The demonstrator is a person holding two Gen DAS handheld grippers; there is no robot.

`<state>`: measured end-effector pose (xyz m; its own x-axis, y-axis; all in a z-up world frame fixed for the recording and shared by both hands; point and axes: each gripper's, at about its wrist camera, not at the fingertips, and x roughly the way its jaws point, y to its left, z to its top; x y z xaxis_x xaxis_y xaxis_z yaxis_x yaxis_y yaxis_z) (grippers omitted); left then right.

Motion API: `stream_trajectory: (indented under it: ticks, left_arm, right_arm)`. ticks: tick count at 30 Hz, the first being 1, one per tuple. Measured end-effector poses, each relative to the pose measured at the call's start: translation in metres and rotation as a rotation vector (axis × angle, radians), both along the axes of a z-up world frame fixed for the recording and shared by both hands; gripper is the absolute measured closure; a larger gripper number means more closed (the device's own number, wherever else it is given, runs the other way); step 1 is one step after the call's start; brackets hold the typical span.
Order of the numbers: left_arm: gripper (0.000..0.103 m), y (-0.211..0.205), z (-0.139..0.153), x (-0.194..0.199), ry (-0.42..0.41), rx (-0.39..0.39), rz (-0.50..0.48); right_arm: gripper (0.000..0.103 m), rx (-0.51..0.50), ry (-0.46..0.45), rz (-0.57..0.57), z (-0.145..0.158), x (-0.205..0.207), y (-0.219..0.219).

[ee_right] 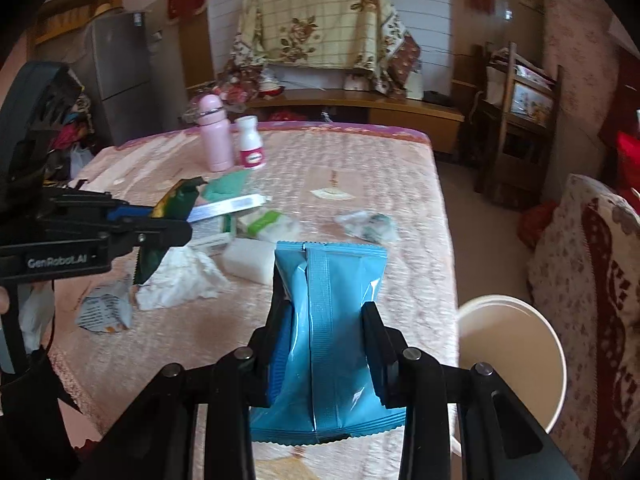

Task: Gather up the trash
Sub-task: 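Carry both items over the white bucket and open both tools to drop them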

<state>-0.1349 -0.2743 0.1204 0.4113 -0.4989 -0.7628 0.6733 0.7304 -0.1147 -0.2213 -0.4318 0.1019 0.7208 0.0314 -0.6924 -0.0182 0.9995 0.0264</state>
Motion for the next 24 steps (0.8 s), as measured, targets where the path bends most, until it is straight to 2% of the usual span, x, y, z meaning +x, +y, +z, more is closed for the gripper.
stream_trajectory:
  ticks: [11,24]
  left_arm:
    - [0.081,-0.073,-0.004,-0.016,0.016,-0.009,-0.108]
    - [0.081,-0.161,-0.024,-0.031,0.087,-0.029,-0.221]
  right_arm:
    - [0.066,0.007,0.008,-0.153,-0.009,-0.023,-0.072]
    - [0.066,0.021,0.05,-0.335,-0.027,-0.049,-0.154]
